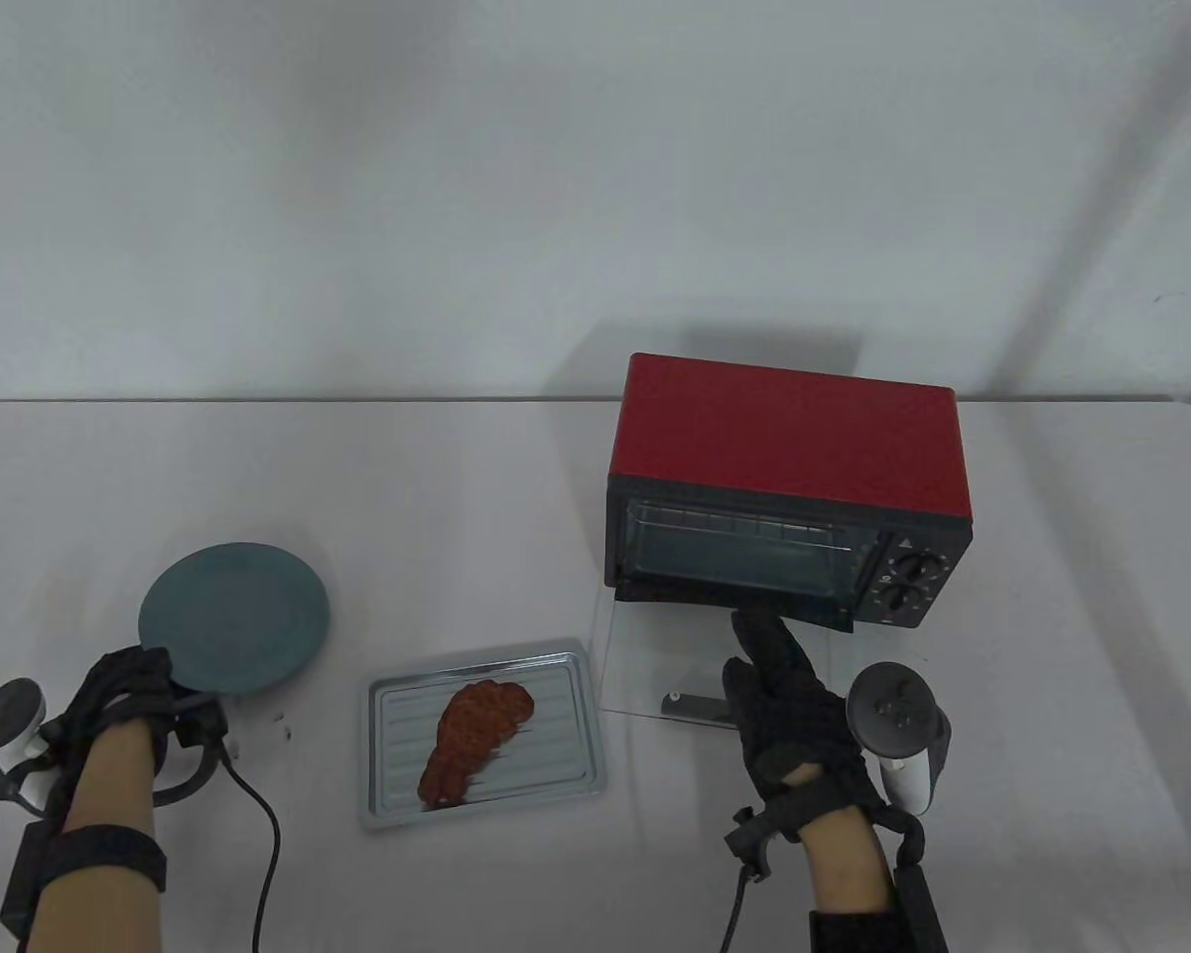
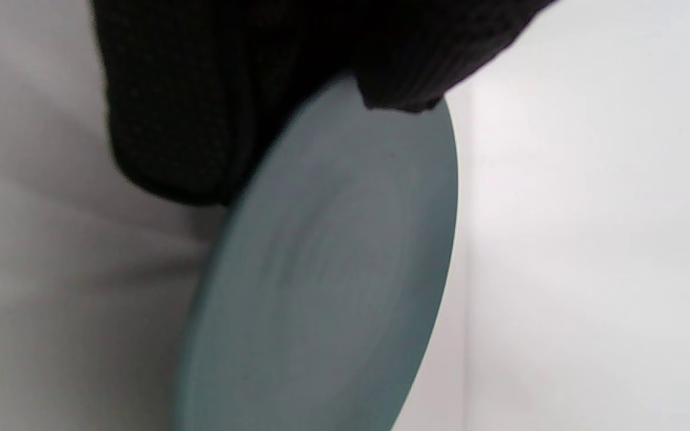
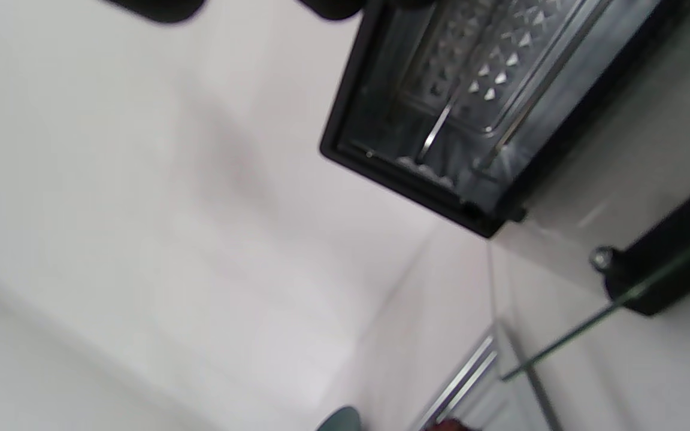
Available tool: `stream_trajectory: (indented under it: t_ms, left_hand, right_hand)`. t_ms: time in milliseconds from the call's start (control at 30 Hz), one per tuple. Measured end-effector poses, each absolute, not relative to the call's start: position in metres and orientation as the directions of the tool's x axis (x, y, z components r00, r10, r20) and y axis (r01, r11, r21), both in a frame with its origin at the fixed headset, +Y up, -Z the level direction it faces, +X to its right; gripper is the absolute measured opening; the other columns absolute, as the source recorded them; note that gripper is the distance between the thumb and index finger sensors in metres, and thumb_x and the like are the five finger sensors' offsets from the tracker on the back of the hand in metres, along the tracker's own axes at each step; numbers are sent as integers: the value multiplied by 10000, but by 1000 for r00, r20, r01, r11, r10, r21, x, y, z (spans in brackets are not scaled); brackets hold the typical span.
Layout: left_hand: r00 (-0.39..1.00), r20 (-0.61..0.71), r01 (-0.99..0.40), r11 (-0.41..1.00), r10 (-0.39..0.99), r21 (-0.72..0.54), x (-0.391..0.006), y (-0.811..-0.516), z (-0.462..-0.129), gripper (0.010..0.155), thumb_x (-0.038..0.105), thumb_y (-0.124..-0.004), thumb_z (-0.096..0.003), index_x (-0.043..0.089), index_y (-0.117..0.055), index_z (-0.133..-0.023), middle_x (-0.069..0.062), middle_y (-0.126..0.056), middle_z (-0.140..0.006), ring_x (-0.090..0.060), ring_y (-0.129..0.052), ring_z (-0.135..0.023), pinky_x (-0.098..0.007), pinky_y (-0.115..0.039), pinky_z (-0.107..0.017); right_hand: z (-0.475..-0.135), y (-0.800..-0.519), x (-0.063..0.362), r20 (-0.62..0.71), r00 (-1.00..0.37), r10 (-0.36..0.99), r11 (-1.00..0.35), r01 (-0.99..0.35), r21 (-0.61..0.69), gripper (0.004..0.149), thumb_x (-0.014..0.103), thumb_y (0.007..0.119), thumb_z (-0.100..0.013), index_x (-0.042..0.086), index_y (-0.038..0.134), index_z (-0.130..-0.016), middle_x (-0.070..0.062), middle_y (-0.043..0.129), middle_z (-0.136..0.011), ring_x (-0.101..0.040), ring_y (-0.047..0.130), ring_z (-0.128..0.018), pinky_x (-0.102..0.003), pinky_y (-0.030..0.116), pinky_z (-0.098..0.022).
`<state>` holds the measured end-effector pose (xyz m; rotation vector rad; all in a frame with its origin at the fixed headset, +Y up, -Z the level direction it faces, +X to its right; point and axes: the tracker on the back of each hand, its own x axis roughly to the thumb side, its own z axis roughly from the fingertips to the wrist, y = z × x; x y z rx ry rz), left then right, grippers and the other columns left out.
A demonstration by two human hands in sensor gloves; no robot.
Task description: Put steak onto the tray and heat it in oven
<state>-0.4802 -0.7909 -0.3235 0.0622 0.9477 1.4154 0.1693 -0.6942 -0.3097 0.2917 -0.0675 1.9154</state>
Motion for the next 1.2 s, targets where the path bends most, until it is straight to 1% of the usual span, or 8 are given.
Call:
stream_trajectory:
  t_ms: [333,467,567,667,767,867,1033,1200]
  left_hand:
    - [8,-633,-842,347,774,413,-482,-777,-316,552,290,-815,-543,70,-663,-1027,-203,-851,-937,-310,-1085,-681,-410,-984,-393]
    - [148,-648,-838,443,747,318,-475,-759,-312,625,378,-820,-544,93,-610,-1059,-201,-771,-1012,-397,-992,-772,-468,-929,-452]
    - [319,-485,-816,496,815,297,-458,-732,-310,675,488,-769,-554,171,-532,-1100,-155,-652,-1106,-432,-850,-916,-548,-835,-533]
    - [434,-201,-808,478,878,345,-424,-696,-303,712,556,-739,-548,209,-493,-1120,-152,-534,-1162,-457,-656,-1049,-631,-700,-638]
    - [468,9,-840,441,884,317,-383,-671,-290,758,644,-674,-552,260,-408,-1149,-115,-395,-1214,-457,-454,-1131,-673,-570,-706]
    - [458,150,-877,418,876,236,-349,-667,-284,797,703,-634,-547,308,-322,-1164,-95,-254,-1239,-444,-257,-1164,-709,-429,-736]
    - [561,220,-825,560,798,76,-322,-680,-279,852,781,-590,-531,359,-209,-1165,-67,-98,-1239,-425,-58,-1150,-737,-272,-725]
    - [630,252,-769,634,734,76,-321,-682,-275,865,800,-576,-527,366,-180,-1163,-61,-62,-1234,-418,-17,-1138,-738,-243,-719]
  right_hand:
    - [-310,-694,169,232,-317,920,-346,-933,96,720,492,625,-473,74,434,-1027,-285,354,-1069,-559,321,-990,-763,299,-594]
    - [-310,-694,169,238,-313,920,-343,-934,99,719,492,625,-473,74,435,-1027,-283,357,-1069,-558,323,-990,-764,301,-594]
    - [-311,-694,168,237,-308,921,-340,-934,107,720,492,626,-473,73,435,-1026,-285,361,-1068,-560,330,-987,-763,309,-594]
    - [-311,-696,164,231,-297,926,-331,-935,126,720,493,627,-473,71,438,-1025,-288,373,-1064,-562,349,-983,-763,322,-592]
    - [-310,-696,157,221,-278,935,-315,-935,160,720,498,630,-473,58,459,-1017,-305,451,-1043,-580,443,-952,-760,380,-583]
    - [-310,-697,142,193,-264,945,-302,-931,206,708,503,641,-475,40,522,-997,-315,559,-1001,-585,578,-890,-734,483,-565]
    - [-314,-708,103,81,-407,910,-409,-847,341,662,491,657,-474,32,614,-950,-292,733,-888,-530,795,-729,-657,657,-469]
    - [-316,-736,72,-68,-638,767,-532,-692,487,631,466,666,-475,34,627,-933,-278,762,-840,-485,839,-665,-623,689,-430]
